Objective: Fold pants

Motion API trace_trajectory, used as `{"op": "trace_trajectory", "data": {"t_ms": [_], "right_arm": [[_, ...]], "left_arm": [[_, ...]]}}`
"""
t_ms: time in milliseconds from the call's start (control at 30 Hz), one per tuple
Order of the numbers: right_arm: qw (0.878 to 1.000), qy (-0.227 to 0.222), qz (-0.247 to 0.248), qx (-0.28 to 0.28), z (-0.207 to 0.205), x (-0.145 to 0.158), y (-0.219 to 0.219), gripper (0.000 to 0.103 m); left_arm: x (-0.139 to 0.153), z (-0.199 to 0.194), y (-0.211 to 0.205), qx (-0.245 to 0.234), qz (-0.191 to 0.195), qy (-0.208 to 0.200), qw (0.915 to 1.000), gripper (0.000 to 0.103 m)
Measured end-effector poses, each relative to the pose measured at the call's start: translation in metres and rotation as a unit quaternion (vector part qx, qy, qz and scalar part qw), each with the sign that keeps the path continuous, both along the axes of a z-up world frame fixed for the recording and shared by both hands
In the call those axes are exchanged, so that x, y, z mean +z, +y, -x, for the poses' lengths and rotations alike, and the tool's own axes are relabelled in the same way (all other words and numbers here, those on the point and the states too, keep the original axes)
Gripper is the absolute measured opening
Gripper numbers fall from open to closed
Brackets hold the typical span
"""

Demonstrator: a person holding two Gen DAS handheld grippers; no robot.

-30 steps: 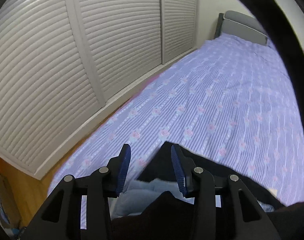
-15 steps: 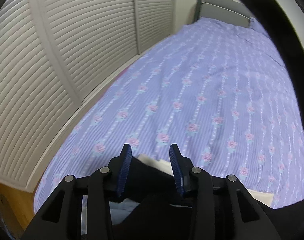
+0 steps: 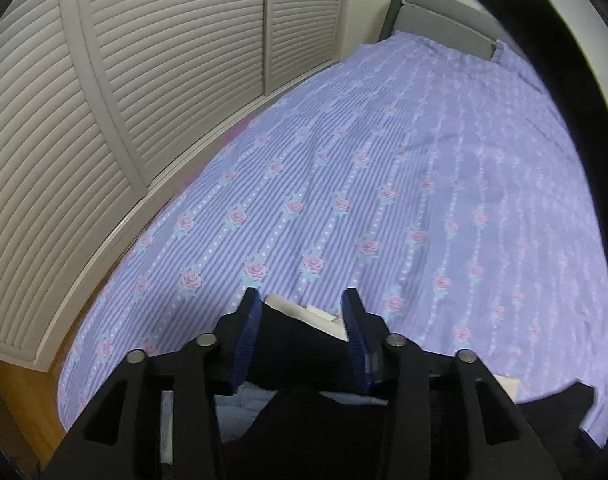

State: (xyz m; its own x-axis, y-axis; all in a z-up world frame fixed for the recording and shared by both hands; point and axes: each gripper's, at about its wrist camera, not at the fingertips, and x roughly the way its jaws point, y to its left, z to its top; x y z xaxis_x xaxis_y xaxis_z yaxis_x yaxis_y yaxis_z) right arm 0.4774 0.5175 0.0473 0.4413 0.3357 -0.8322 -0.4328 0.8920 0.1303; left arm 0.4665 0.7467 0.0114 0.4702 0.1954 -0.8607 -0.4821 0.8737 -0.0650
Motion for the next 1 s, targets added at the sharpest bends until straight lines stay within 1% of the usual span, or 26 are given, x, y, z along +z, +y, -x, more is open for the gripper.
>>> {"op": "trace_trajectory", "data": {"t_ms": [33,100,167,233,267,333,400,433,533,600,633,667,700,733,767,833,900,1000], "right_arm": [[1.000,-0.003,0.004,0.001,0.000,-0.002,0.000,0.062],[1.000,0.000,0.004,-0.001,-0.003,-0.004,-0.002,0.063],[1.000,0.003,0.000,-0.005,-0.008,-0.007,-0.004,0.063],[1.000,0.010,-0.007,-0.009,-0.011,-0.008,-0.006,0.063],[1.000,0.013,-0.011,-0.011,-0.011,-0.009,-0.006,0.063],[1.000,0.016,-0.014,-0.013,-0.011,-0.009,-0.008,0.063],[1.000,0.016,-0.017,-0.014,-0.011,-0.009,-0.006,0.063],[1.000,0.017,-0.019,-0.015,-0.010,-0.009,-0.007,0.063],[0.999,0.020,-0.023,-0.017,-0.011,-0.009,-0.007,0.063],[0.999,0.022,-0.025,-0.018,-0.012,-0.010,-0.008,0.063],[0.999,0.022,-0.025,-0.017,-0.012,-0.010,-0.007,0.063],[0.999,0.021,-0.024,-0.017,-0.014,-0.011,-0.006,0.063],[0.999,0.021,-0.024,-0.016,-0.014,-0.011,-0.006,0.063],[0.999,0.023,-0.026,-0.016,-0.014,-0.012,-0.006,0.063],[0.999,0.024,-0.028,-0.017,-0.015,-0.012,-0.008,0.063],[0.999,0.028,-0.032,-0.020,-0.015,-0.011,-0.012,0.063],[0.999,0.032,-0.038,-0.021,-0.013,-0.011,-0.016,0.063],[0.998,0.036,-0.050,-0.021,-0.009,-0.007,-0.020,0.063]], "left_arm": [[0.009,0.005,-0.001,-0.009,0.002,-0.001,1.0000,0.053],[0.022,0.013,-0.002,-0.029,0.006,-0.006,0.9995,0.058],[0.038,0.030,-0.005,-0.053,0.004,-0.011,0.9985,0.061],[0.052,0.050,-0.010,-0.076,-0.009,-0.011,0.9970,0.066],[0.058,0.060,-0.012,-0.088,-0.017,-0.011,0.9959,0.067],[0.066,0.075,-0.012,-0.115,-0.023,-0.009,0.9931,0.070],[0.068,0.085,-0.007,-0.130,-0.025,-0.009,0.9911,0.072],[0.067,0.085,-0.003,-0.134,-0.016,-0.008,0.9908,0.072],[0.060,0.083,0.007,-0.145,0.030,-0.014,0.9889,0.071],[0.057,0.079,0.009,-0.163,0.068,-0.026,0.9839,0.071],[0.051,0.074,0.010,-0.176,0.097,-0.023,0.9793,0.071],[0.047,0.070,0.009,-0.178,0.111,-0.015,0.9777,0.068],[0.043,0.065,0.007,-0.180,0.123,-0.006,0.9760,0.055],[0.039,0.062,0.005,-0.187,0.138,0.001,0.9727,0.047],[0.038,0.062,0.004,-0.183,0.136,0.000,0.9738,0.045],[0.043,0.066,0.003,-0.181,0.122,-0.008,0.9758,0.026],[0.048,0.071,-0.002,-0.177,0.114,-0.006,0.9775,0.022],[0.055,0.074,-0.013,-0.175,0.071,0.003,0.9820,0.019]]}}
